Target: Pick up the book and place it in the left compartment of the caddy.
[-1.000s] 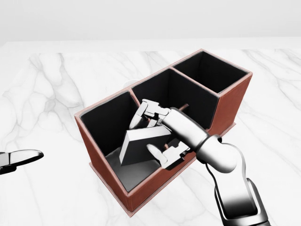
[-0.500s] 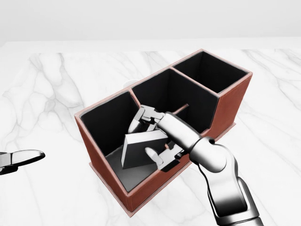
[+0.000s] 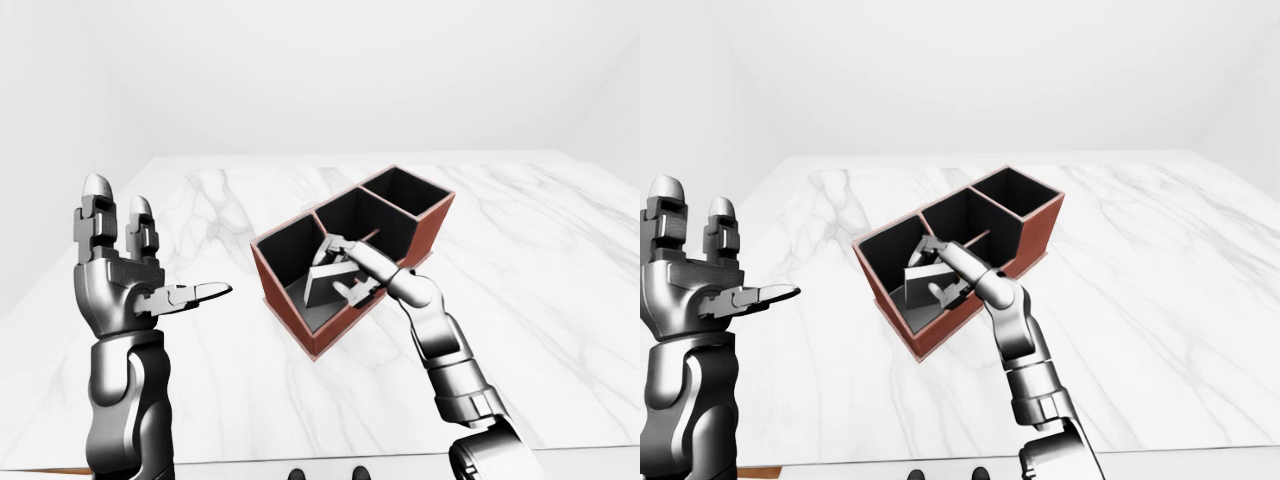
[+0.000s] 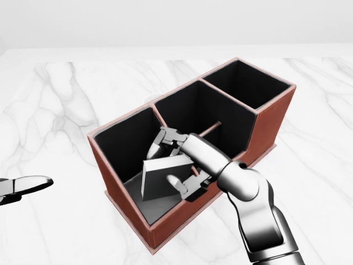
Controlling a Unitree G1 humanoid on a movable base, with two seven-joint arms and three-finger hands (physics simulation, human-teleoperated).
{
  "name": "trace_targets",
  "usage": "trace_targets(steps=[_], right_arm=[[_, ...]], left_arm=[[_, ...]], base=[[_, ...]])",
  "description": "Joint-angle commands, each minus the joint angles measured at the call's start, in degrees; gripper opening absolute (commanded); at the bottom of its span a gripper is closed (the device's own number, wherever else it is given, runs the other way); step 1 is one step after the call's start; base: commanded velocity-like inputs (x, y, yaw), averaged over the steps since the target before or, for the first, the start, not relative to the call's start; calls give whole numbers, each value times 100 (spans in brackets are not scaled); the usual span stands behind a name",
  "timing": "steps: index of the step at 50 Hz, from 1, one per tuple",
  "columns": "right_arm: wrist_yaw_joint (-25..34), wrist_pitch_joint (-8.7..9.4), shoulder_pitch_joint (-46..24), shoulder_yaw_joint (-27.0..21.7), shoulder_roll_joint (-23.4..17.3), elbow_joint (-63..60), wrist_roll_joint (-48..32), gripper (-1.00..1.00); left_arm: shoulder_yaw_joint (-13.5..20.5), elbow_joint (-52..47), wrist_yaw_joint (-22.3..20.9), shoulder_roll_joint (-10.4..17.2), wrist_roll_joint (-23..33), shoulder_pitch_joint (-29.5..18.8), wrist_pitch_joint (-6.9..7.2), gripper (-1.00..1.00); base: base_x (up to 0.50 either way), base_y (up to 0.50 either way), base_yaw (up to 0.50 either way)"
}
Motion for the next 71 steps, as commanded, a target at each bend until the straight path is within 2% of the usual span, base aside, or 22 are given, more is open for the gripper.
trace_targets(steps=[1,2,3,34,38,40,52,71], right_arm=[[-71,0,-58,-63,53,-15,222,-72],[-71,0,-59,-63,54,2,221,-4],[-63,0,-59,-57,51,26,216,100],[-167,0,35,-74,103,97,343,100],[32,0,105,-69,97,-578,452,100],[187,0,164,-21,88,-1288,473,100],[516,0,92,79,-151,-3513,623,100],[185,0,-34,99,-681,-5089,1118,100]], left_arm=[[-5,4,6,2,4,-5,0,100],[-5,-8,8,2,1,-3,0,100],[-3,-17,13,3,-2,-4,0,100],[-33,34,-20,-27,36,28,0,100],[-24,22,-20,-20,23,21,0,100],[-36,15,-15,-26,34,28,0,100],[-48,-41,-36,-48,57,66,0,100],[-39,-49,-41,-52,57,66,0,100]], base=[[0,0,0],[0,0,0],[0,0,0],[0,0,0],[0,0,0],[0,0,0],[0,0,0],[0,0,0]])
